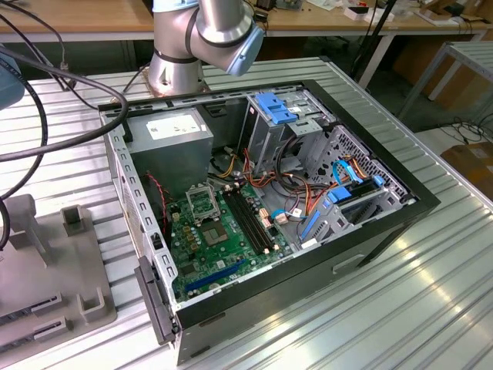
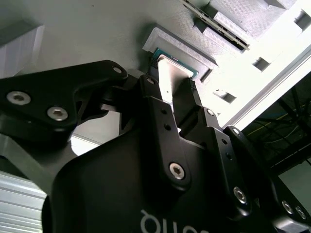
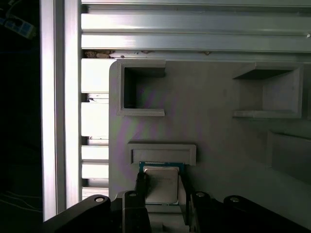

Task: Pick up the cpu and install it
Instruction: 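Pick up the cpu and move it towards the insertion slot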

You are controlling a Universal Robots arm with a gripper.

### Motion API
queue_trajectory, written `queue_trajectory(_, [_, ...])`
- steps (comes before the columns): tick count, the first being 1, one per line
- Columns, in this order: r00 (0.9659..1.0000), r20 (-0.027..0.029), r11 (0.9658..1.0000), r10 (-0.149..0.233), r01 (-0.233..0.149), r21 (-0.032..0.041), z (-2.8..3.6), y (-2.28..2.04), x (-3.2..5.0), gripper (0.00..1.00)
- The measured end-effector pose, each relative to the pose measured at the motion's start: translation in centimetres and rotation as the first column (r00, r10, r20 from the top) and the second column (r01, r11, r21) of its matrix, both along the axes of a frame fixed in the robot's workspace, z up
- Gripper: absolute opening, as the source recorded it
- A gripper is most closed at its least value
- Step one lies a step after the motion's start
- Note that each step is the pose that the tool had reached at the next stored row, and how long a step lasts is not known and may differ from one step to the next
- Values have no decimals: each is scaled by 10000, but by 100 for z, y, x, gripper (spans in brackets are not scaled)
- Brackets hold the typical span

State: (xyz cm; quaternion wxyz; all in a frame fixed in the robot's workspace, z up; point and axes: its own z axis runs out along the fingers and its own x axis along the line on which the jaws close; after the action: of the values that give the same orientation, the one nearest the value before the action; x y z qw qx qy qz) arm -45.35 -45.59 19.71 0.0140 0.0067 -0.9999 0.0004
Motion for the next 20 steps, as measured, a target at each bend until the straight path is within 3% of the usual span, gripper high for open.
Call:
queue_trajectory(5, [10000, 4, 10000, -1, 1, 4, -2, 1, 0, 38])
queue_trajectory(6, [10000, 3, 10000, -1, 1, 3, -2, 1, 0, 45])
queue_trajectory(20, [10000, -11, 10000, -1, 1, 3, 37, 1, 34, 45])
